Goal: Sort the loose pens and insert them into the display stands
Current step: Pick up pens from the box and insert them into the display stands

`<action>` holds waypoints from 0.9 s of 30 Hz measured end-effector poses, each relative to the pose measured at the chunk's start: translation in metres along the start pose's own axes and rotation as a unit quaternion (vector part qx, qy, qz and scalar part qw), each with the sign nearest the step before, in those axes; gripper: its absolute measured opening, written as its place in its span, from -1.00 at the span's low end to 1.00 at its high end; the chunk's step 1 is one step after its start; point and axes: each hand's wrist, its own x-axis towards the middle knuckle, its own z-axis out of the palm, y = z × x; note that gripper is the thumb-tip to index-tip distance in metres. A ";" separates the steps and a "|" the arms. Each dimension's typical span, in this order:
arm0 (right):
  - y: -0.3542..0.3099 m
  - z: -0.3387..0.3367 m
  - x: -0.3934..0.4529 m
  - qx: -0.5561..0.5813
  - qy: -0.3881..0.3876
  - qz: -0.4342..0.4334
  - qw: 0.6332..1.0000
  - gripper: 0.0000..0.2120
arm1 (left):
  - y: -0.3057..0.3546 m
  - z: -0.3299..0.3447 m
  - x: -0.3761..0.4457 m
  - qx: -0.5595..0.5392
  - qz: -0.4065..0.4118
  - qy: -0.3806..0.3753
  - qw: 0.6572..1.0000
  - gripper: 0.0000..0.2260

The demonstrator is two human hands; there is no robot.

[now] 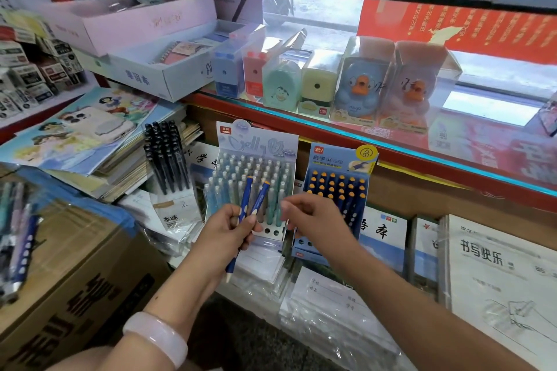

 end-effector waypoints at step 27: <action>0.055 -0.086 -0.008 -0.251 0.225 -0.084 0.938 -0.82 | -0.002 0.004 0.005 0.010 -0.032 0.005 0.999 -0.79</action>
